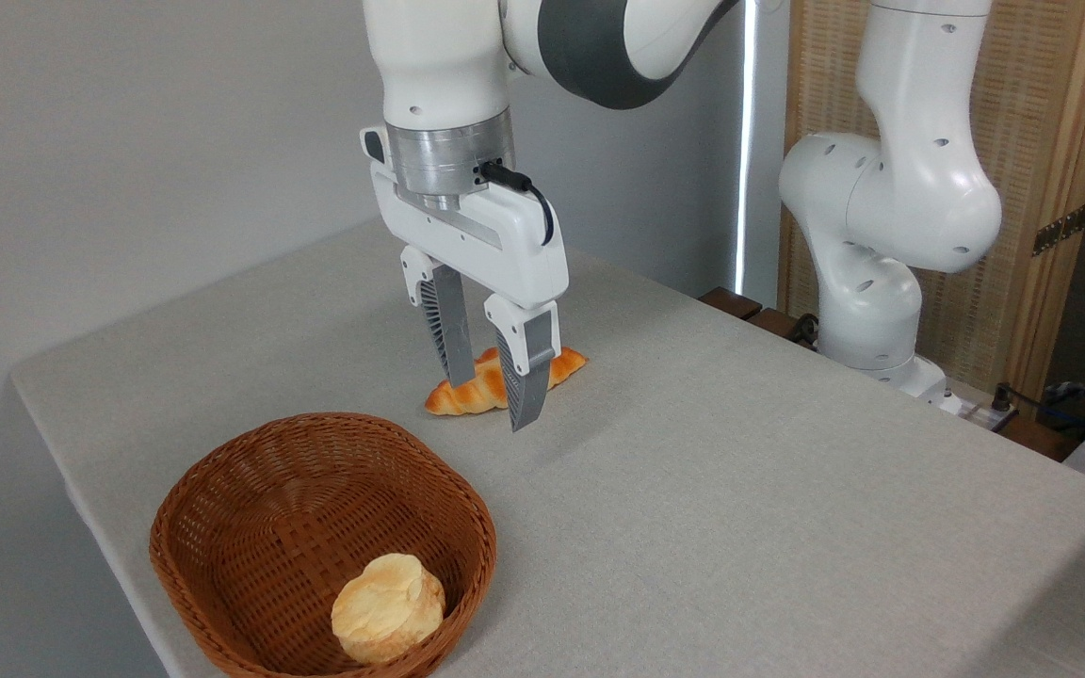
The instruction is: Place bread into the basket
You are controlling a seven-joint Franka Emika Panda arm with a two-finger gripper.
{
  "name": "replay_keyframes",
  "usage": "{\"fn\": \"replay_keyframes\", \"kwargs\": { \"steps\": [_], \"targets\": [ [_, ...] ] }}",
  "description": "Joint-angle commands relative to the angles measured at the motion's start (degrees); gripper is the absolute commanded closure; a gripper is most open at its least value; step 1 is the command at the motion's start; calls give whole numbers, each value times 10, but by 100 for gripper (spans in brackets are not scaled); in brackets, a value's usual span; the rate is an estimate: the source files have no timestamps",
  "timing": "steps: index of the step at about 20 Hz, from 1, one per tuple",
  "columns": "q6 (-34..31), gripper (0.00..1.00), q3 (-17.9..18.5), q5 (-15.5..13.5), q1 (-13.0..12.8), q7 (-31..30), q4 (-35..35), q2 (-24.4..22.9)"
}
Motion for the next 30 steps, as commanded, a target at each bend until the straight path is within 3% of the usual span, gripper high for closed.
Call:
{"fn": "replay_keyframes", "kwargs": {
  "steps": [1, 17, 30],
  "targets": [
    [-15, 0, 5, 8, -3, 7, 2, -6],
    [-17, 0, 3, 2, -5, 4, -5, -6],
    [0, 0, 7, 0, -75, 0, -80, -21]
  ]
}}
